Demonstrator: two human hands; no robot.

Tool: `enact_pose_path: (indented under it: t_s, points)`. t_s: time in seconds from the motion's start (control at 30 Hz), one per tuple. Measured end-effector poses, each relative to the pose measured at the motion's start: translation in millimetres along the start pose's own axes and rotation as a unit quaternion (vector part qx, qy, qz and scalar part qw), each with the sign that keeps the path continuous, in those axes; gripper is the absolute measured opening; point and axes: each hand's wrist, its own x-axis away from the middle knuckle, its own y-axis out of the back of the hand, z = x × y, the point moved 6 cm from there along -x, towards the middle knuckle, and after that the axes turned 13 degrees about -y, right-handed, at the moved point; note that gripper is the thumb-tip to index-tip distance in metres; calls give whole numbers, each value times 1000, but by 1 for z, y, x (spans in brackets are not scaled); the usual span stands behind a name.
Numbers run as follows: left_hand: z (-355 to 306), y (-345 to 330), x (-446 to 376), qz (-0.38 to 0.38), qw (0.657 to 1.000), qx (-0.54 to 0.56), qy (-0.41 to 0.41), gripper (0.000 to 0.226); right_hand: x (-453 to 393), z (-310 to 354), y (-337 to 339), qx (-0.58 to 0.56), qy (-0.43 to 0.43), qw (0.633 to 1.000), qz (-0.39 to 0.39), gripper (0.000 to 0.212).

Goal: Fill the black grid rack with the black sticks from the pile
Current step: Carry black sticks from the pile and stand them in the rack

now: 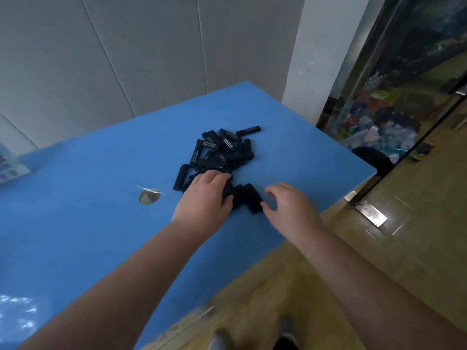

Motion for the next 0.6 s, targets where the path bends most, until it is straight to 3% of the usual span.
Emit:
enact_pose_path:
  t_s: [0.3, 0.6]
  points:
    - [-6, -10, -18, -23, 998, -14, 62, 48, -47, 4, -21, 27, 75, 995, 57, 11]
    - [-24, -19, -29, -22, 992, -9, 125, 40, -76, -20, -2, 64, 106, 988, 89, 14]
